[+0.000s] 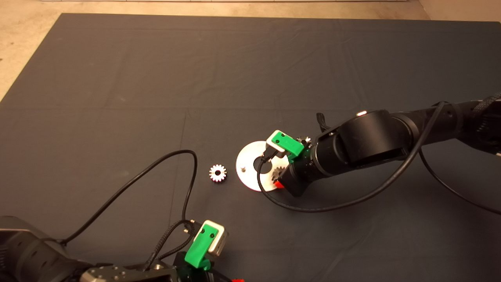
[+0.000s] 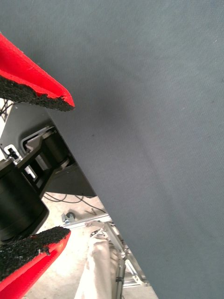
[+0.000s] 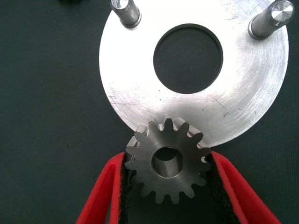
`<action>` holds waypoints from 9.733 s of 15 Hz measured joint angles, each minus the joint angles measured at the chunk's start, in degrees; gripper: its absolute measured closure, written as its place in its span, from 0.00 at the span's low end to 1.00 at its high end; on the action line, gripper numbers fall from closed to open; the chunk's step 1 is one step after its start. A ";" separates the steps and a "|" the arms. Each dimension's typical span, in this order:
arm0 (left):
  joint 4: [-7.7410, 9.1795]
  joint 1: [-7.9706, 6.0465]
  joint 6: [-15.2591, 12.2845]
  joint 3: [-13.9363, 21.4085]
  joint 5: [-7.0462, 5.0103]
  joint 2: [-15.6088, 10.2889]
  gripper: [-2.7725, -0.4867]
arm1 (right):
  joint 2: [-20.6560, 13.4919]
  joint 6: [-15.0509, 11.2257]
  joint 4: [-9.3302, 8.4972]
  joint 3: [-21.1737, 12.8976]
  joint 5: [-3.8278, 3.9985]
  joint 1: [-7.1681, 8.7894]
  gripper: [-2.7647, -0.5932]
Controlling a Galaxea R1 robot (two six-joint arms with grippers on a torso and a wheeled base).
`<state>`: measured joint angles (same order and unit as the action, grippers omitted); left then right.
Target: Install three planetary gears onto the carrier pins
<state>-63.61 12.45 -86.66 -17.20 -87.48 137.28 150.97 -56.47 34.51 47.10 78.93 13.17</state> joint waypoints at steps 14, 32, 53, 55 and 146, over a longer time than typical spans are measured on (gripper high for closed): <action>0.02 -0.51 -0.77 0.00 0.00 -0.01 0.45 | 0.02 3.57 0.00 0.00 1.60 -0.27 0.84; 0.07 -1.43 -0.80 0.00 0.00 -0.97 0.45 | 0.16 6.36 0.07 0.00 1.07 -0.27 0.83; 0.07 -1.45 -0.78 0.00 0.00 -0.97 0.45 | 0.13 8.66 0.84 0.00 1.07 -0.13 0.84; 0.05 -1.45 -0.77 0.00 0.00 -1.06 0.45 | 0.13 8.66 0.88 0.00 1.07 -0.13 0.84; 0.09 -2.86 -0.80 0.06 0.02 -2.71 0.45 | 1.07 9.80 2.91 0.44 1.63 -0.93 0.84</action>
<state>-63.53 9.58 -87.45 -17.14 -87.46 134.56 152.04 -46.67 37.43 47.54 80.57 12.23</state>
